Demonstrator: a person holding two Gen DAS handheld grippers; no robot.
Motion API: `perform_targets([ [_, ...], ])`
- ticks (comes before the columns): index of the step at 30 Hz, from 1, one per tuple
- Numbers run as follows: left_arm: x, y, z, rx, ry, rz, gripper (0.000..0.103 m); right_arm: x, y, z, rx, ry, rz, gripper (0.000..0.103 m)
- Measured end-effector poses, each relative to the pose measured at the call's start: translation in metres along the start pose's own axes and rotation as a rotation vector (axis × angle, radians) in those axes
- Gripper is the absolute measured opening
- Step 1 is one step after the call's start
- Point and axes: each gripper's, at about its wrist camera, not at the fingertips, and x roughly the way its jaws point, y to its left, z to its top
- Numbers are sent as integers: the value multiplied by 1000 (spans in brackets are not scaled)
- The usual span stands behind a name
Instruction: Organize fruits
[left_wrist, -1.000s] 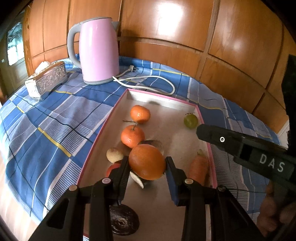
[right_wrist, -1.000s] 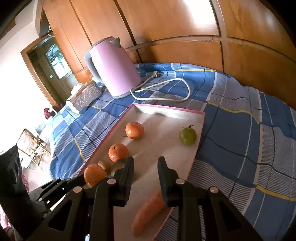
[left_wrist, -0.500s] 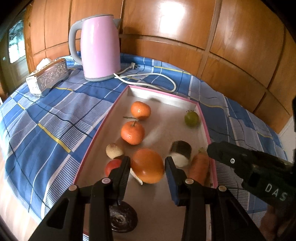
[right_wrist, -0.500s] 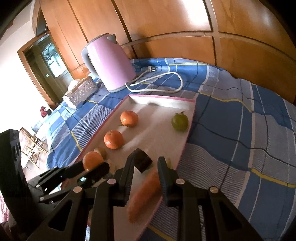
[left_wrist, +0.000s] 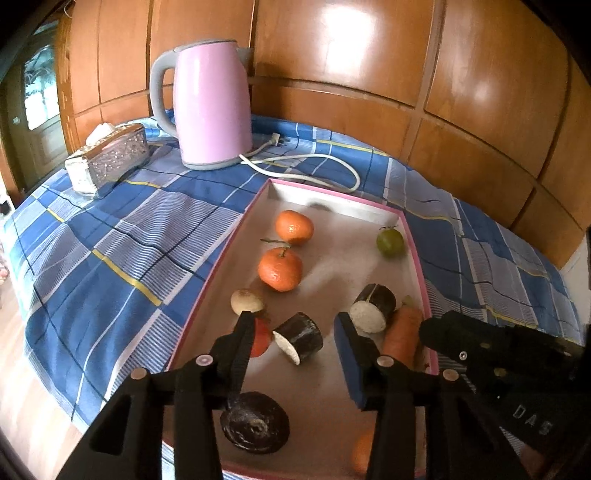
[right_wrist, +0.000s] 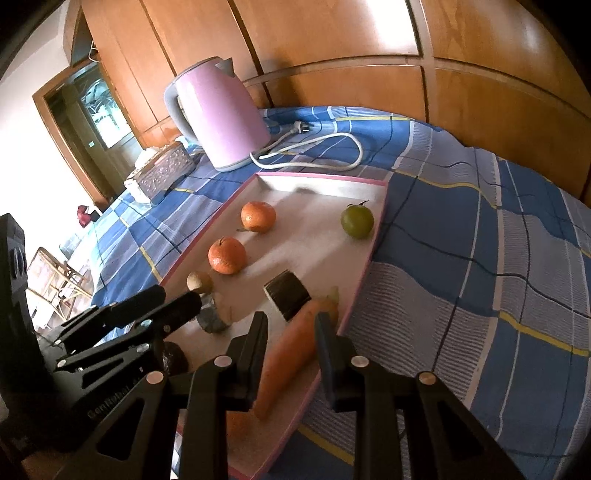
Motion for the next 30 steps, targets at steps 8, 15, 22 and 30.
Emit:
perform_targets([
  [8,-13,-1,-3,-3,-20,4,49,-5,9,-7,-8,-8,-29,26],
  [15,-24,-1,-8,-10,-34,2,52,-17,16,-15,-12,-41,-72,27],
  [22,-33,3,-13,-27,-41,5,62,-26,17,-24,-3,-56,-106,28],
  [30,-50,2,-18,-21,-78,15,78,-39,23,-33,-8,-88,-139,30],
])
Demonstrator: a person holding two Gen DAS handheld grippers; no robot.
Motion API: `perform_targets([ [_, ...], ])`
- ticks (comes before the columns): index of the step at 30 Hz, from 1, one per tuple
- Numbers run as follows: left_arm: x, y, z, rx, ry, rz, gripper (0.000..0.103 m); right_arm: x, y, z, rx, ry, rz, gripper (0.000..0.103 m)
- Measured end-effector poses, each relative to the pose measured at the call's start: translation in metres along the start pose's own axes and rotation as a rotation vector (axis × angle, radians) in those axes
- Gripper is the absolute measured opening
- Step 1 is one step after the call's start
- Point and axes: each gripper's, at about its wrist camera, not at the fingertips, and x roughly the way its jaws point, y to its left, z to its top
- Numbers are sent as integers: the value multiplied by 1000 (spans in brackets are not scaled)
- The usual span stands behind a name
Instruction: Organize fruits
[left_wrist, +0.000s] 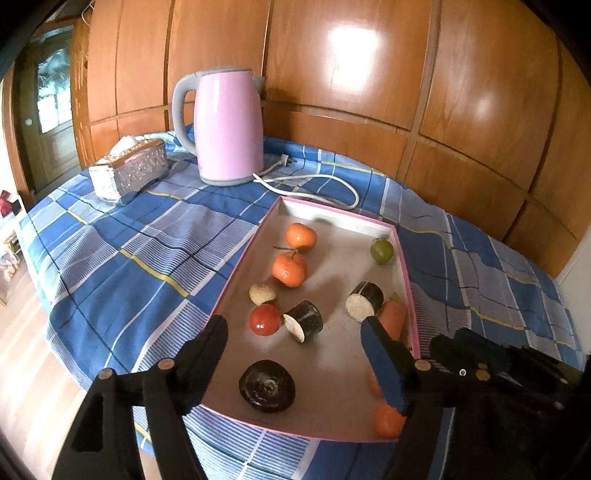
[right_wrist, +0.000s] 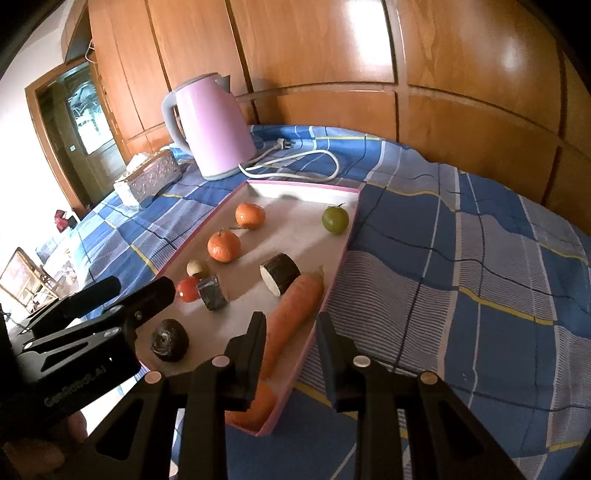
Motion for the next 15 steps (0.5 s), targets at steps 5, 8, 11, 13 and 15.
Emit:
perform_targets([
  [5,-8,0,-3,1,-11,-2,85,-4,0,-5,6,-6,-13,30],
  [8,-15,-1,-5,8,-19,2,93,-7,-1,-9,12,-6,-19,30],
  [11,-20,-2,-7,15,-28,-2,99,-10,-1,-12,14,-11,-23,30],
  [13,-23,-3,-9,19,-33,-9,100,-13,-1,-13,13,-18,-27,30],
  [15,-25,-4,-10,16,-36,-11,101,-16,0,-13,13,-26,-30,30],
])
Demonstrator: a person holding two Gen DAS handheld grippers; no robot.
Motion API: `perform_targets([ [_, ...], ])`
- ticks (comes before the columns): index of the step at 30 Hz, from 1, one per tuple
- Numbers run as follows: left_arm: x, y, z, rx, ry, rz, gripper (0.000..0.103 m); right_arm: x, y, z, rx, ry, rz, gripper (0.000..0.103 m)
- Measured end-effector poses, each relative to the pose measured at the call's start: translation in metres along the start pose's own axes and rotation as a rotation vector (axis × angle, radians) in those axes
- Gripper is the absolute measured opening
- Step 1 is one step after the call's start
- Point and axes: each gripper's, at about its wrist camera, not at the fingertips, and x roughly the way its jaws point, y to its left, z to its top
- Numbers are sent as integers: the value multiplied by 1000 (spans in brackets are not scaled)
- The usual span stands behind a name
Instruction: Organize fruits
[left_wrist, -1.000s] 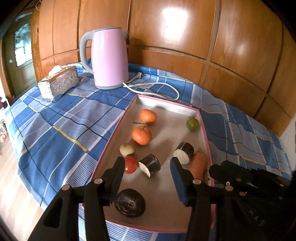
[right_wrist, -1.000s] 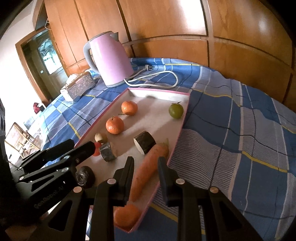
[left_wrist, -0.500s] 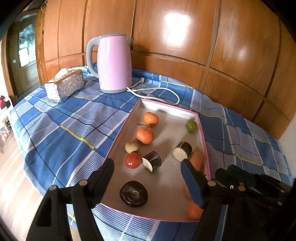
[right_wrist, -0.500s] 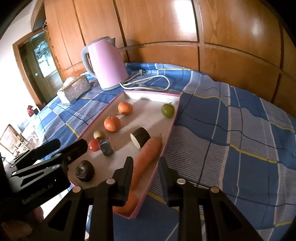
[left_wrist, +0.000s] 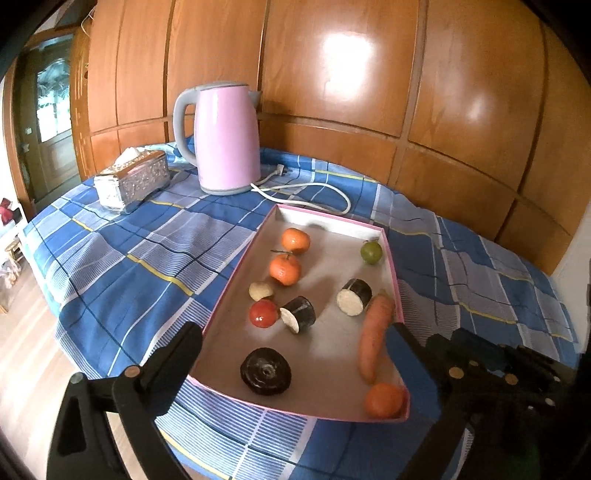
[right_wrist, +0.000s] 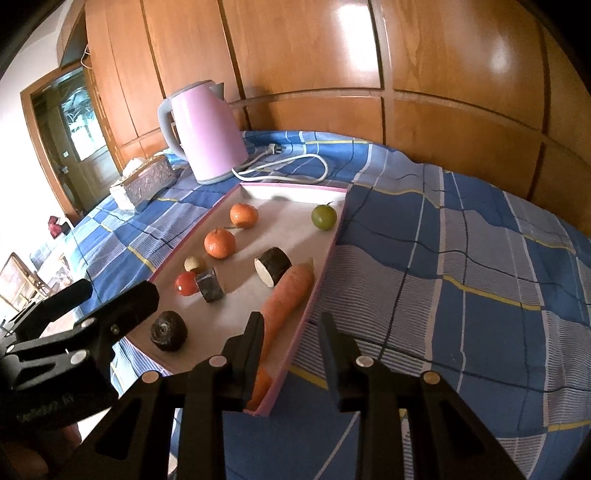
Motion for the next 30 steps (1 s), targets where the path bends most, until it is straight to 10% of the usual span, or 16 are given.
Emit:
perform_targets([
  [30,0,-7,-14,10,-22,85,103,-10,-1,-10,-19,-54,-114,33],
])
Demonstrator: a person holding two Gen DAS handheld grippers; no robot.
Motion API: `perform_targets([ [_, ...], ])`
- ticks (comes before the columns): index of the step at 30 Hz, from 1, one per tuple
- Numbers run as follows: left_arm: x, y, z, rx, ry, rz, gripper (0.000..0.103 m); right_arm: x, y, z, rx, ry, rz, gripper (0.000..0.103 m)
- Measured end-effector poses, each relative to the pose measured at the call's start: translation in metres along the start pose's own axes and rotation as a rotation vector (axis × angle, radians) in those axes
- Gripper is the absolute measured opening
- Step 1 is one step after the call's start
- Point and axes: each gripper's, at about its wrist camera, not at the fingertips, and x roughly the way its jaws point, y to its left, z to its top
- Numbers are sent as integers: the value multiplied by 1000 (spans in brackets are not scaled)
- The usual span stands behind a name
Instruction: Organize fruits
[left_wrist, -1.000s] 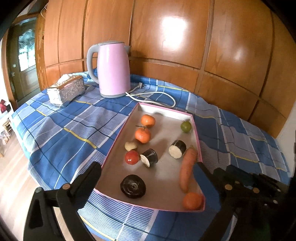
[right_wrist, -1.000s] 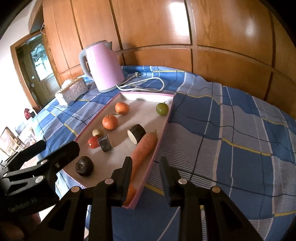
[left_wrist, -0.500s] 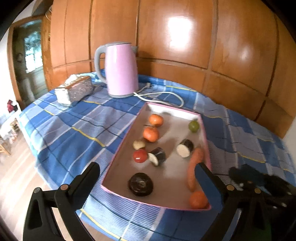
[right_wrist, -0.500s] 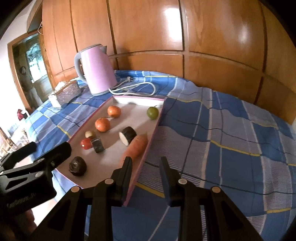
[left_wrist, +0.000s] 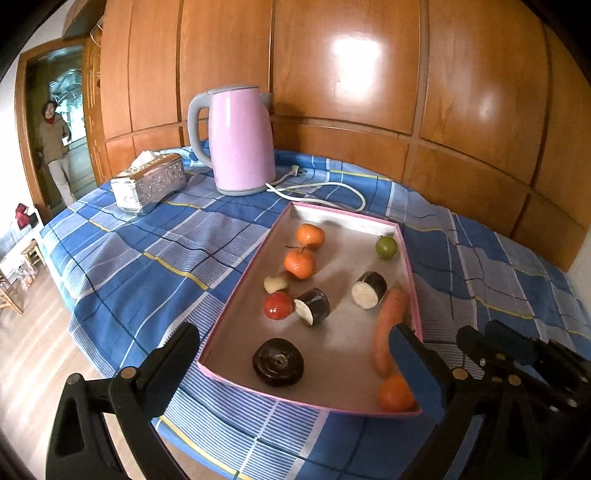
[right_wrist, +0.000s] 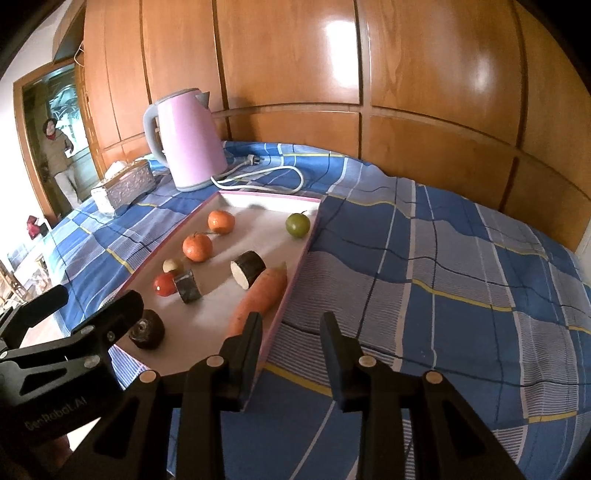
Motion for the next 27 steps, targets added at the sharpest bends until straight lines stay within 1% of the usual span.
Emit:
perform_targets([
  [14,2,2,1,-10,11,-12,103,2,1,-1,0,6,2,33],
  [27,2,2,-1,-4,7,-6,103,3,2,-3,-6,12,0,33],
])
